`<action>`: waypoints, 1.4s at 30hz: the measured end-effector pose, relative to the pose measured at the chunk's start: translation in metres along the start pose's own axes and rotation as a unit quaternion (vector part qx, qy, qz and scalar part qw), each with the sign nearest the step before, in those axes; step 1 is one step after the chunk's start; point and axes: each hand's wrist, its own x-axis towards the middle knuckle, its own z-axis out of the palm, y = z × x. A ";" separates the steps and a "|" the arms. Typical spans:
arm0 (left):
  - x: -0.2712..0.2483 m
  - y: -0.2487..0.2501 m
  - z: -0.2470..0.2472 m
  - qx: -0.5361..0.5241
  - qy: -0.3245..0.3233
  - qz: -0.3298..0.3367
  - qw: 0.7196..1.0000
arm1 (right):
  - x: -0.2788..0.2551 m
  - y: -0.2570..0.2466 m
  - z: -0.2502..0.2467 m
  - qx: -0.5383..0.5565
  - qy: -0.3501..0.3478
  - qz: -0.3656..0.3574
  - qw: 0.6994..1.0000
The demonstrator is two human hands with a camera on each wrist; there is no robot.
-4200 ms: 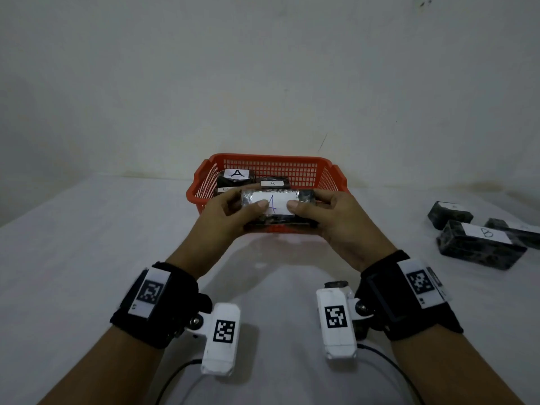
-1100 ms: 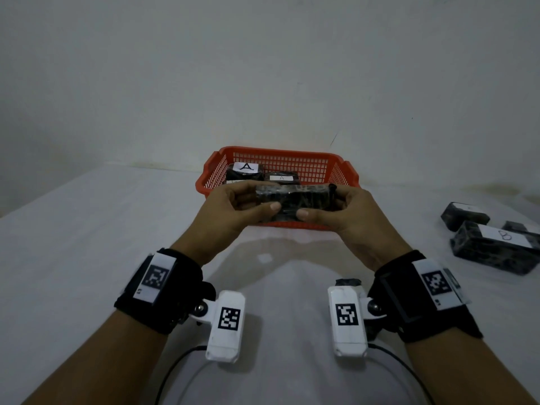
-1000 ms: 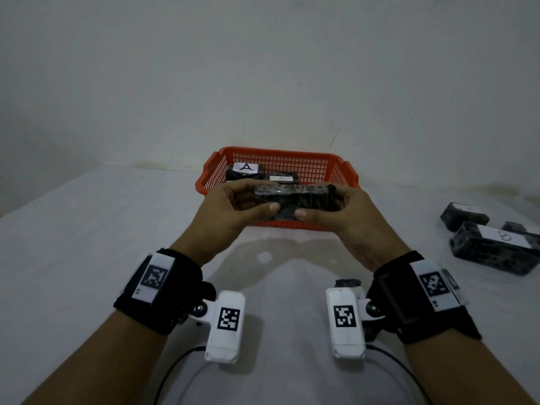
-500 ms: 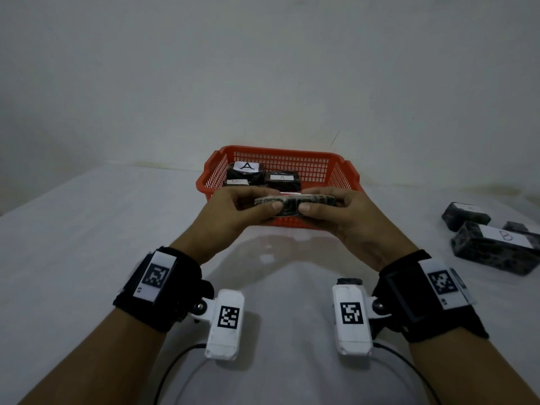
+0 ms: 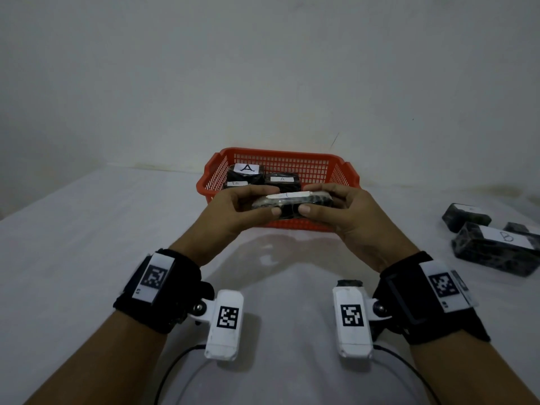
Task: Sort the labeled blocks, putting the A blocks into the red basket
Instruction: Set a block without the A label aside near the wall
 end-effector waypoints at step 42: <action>0.004 -0.001 0.012 -0.090 -0.072 -0.020 0.993 | -0.005 -0.004 0.021 -0.027 -0.077 -0.027 0.996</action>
